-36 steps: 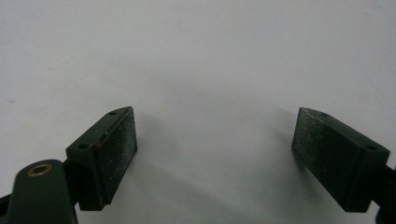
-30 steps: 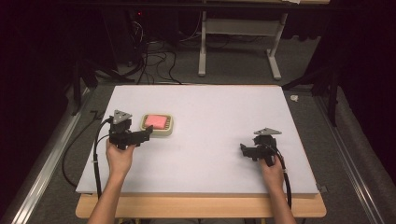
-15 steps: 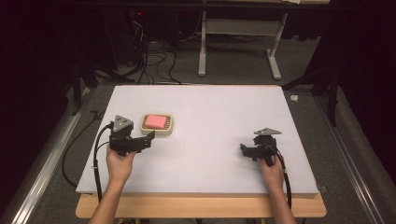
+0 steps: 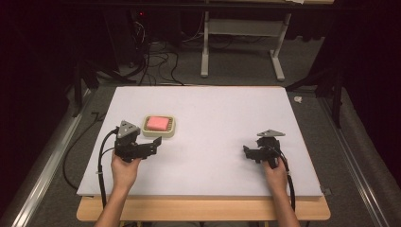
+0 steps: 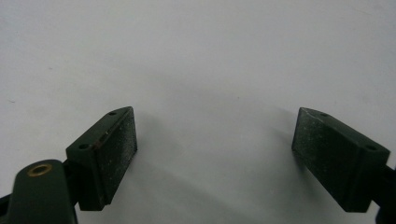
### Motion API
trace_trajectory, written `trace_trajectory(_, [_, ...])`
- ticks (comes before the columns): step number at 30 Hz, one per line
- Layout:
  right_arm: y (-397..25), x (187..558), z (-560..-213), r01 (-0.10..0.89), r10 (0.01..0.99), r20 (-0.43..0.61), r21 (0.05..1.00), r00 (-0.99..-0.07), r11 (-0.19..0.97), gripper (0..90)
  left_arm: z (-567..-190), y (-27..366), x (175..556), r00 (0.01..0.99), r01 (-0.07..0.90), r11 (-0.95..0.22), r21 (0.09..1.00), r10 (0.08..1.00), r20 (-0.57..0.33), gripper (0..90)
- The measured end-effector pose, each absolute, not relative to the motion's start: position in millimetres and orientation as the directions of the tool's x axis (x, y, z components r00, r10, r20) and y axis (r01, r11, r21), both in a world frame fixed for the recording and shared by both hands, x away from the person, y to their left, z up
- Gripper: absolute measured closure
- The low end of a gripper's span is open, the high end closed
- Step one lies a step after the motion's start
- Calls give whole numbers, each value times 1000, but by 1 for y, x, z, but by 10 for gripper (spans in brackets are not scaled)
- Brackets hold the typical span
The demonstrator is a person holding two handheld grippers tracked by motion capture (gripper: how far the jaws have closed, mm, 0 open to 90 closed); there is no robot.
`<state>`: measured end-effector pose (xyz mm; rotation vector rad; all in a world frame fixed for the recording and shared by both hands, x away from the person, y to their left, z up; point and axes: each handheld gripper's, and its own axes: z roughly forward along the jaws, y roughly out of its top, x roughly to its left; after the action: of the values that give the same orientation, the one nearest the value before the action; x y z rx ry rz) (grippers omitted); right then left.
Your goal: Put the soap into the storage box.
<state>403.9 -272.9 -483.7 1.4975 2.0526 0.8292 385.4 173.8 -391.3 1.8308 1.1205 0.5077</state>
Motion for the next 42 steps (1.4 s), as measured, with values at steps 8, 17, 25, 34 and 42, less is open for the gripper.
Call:
trace_trajectory(8, [-273, 404, -484, 674, 954, -18, 704, -298, 224, 146, -398, 164, 383, 529, 503, -212, 838, 842, -105, 127])
trace_trajectory(17, [-273, 404, -484, 674, 954, -18, 704, -299, 224, 146, -403, 156, 380, 549, 506, -228, 832, 829, -106, 128])
trace_trajectory(25, [-273, 404, -484, 673, 954, -19, 705, -300, 226, 146, -409, 150, 379, 559, 511, -242, 825, 823, -105, 129])
trace_trajectory(34, [-273, 404, -484, 673, 954, -19, 705, -300, 226, 146, -415, 144, 378, 566, 512, -254, 820, 818, -100, 139])
trace_trajectory(42, [-273, 404, -484, 673, 954, -19, 705, -300, 226, 146, -420, 138, 381, 577, 523, -267, 810, 810, -105, 142])
